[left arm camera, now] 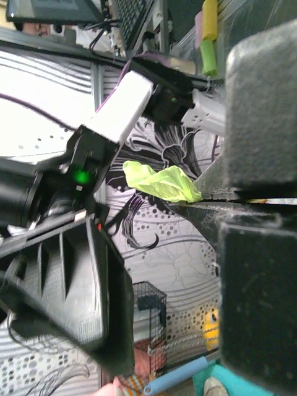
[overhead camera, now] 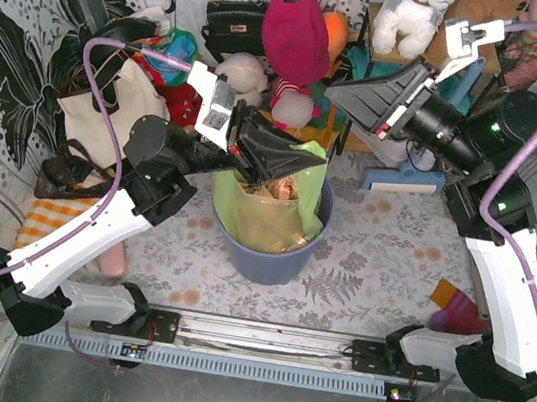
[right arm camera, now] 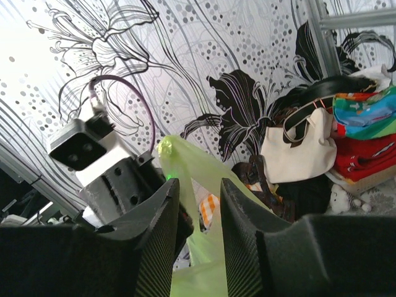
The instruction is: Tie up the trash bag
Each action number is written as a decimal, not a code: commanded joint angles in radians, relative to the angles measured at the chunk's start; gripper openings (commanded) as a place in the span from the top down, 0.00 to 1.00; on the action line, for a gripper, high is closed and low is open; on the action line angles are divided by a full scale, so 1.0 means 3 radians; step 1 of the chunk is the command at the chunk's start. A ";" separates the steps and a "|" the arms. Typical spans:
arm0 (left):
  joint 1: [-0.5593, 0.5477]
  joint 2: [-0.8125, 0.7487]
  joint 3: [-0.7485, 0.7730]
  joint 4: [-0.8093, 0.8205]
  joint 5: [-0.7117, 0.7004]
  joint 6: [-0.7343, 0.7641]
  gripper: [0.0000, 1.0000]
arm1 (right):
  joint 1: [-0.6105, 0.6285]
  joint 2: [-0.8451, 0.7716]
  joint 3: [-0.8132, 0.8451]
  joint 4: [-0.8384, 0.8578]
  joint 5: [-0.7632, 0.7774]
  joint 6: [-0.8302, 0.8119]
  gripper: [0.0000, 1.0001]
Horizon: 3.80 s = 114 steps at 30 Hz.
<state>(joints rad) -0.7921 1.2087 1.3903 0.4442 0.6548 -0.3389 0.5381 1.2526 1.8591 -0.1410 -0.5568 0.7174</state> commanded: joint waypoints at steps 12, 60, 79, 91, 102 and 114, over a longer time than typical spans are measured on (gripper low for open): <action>-0.0024 -0.0160 -0.0277 0.0491 0.0650 -0.0264 1.00 | 0.0403 0.0864 0.0867 -0.0092 -0.0591 -0.0409 0.37; -0.0034 -0.0318 -0.0438 0.0532 0.0722 -0.0360 1.00 | 0.0926 0.1989 0.2097 -0.0325 -0.1105 -0.0393 1.00; -0.0034 -0.0253 -0.0251 0.0306 0.0444 -0.0066 1.00 | 0.0983 0.1676 0.1997 -0.0824 0.0186 -0.0025 1.00; -0.0034 -0.0539 -0.0606 0.0357 -0.0286 0.0218 1.00 | 0.0983 0.0687 0.0551 -0.0640 0.1103 -0.0038 1.00; -0.0034 -0.0736 -0.0786 0.0376 -0.0616 0.0250 1.00 | 0.0983 0.0016 -0.0509 -0.0072 0.1610 0.0171 1.00; -0.0029 -0.0932 -0.1000 0.0583 -0.1113 0.0326 1.00 | 0.0983 -0.0200 -0.1057 0.0688 0.1252 0.0411 1.00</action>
<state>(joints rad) -0.7979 0.9512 1.1015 0.5365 0.3912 -0.2646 0.8272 1.2095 1.5646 -0.0761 -0.1226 0.8013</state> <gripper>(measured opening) 0.009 0.003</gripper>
